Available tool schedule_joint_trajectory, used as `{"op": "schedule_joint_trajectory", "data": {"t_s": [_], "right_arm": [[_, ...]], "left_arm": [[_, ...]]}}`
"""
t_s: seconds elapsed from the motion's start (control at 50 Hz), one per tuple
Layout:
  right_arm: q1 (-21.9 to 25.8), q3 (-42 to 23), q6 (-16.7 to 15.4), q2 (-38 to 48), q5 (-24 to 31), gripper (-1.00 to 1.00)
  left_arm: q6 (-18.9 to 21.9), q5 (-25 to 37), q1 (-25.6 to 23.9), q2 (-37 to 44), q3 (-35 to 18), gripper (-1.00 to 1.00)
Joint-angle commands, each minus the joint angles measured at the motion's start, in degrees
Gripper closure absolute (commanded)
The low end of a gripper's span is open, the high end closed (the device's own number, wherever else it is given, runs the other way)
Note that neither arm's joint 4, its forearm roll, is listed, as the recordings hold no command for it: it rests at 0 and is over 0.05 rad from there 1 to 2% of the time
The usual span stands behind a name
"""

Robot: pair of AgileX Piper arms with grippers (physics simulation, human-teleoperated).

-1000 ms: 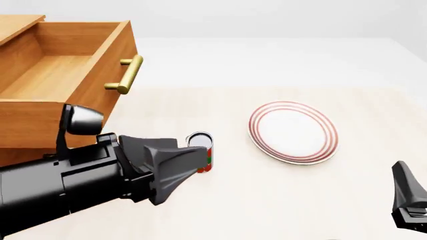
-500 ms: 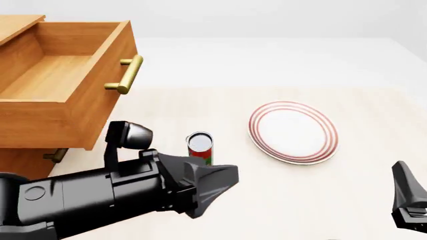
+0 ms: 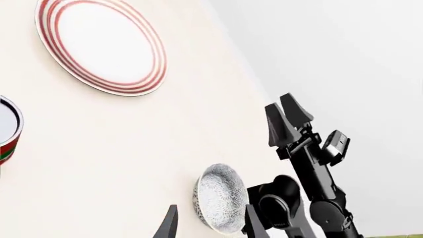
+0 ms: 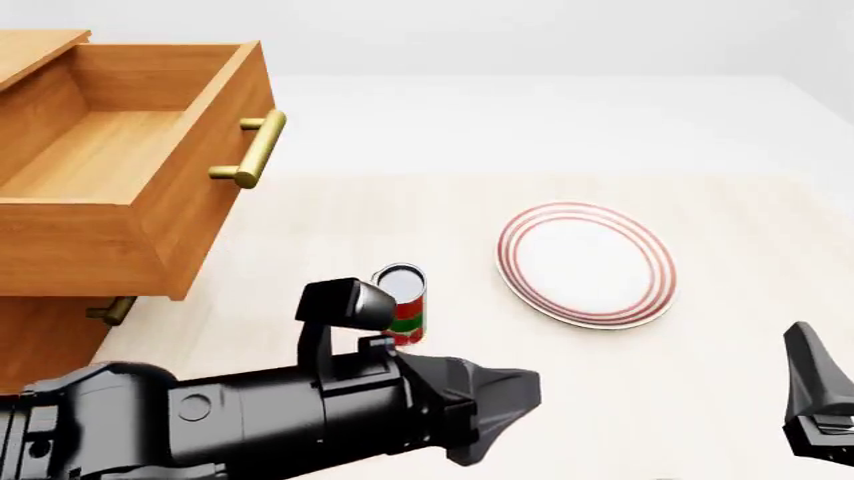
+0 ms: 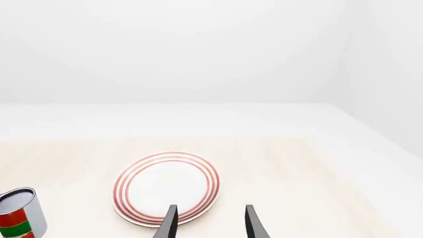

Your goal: Put the bowl in the top drawer of the cabinet.

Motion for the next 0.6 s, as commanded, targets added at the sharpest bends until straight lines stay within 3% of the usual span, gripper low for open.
{"op": "schedule_joint_trajectory", "data": {"t_s": [0.02,0.6], "right_arm": [[0.0,0.0,0.01,0.0,-0.01,-1.0],[0.0,0.0,0.0,0.0,0.0,-1.0]], "left_arm": [[-4.04,-3.37,-0.75,4.51,0.61,-1.0],[-11.45,-11.12,-0.74,13.91,2.31,-1.0]]}}
